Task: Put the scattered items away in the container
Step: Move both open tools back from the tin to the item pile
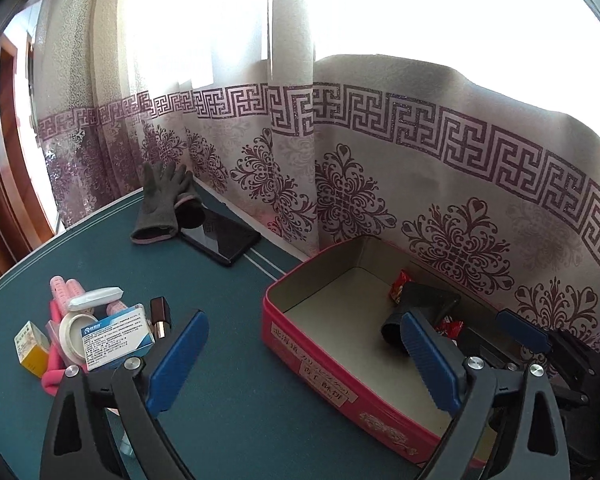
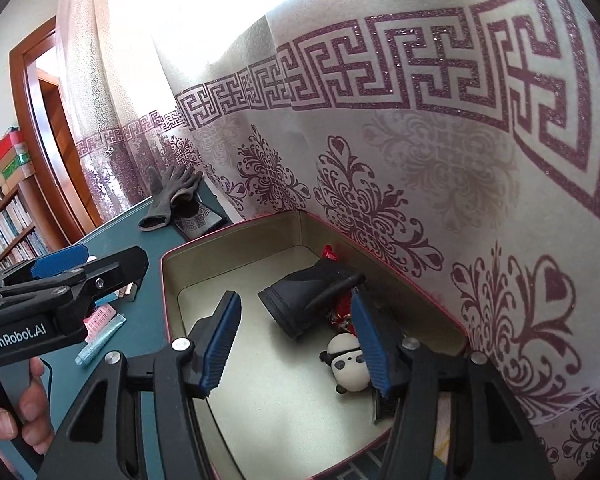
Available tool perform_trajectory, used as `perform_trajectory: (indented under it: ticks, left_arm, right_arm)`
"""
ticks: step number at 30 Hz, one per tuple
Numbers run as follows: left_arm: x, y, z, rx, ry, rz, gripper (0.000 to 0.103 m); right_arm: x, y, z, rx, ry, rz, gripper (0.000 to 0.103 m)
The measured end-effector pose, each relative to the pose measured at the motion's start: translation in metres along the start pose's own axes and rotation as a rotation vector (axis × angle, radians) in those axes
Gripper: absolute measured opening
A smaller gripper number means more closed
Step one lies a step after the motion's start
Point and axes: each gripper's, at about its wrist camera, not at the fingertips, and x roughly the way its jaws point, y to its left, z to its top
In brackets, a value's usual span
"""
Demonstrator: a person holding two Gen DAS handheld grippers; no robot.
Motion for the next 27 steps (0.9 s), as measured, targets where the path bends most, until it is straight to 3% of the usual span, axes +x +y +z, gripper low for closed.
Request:
perform_trajectory:
  ticks: [10,17,27]
  left_arm:
    - [-0.018,0.061,-0.02,-0.115,0.006,0.089,0.099]
    - [-0.038,0.125,-0.043,-0.248,0.01,0.187,0.102]
    - [-0.066,0.202,-0.078,-0.392,0.01,0.312,0.102]
  right_arm:
    - [-0.001,0.035,0.0,-0.058,-0.006,0.05,0.07]
    - [-0.001,0.077,-0.007,-0.125,0.003,0.134,0.074]
    - [0.024,0.151,-0.033,-0.222,0.127,0.281,0.076]
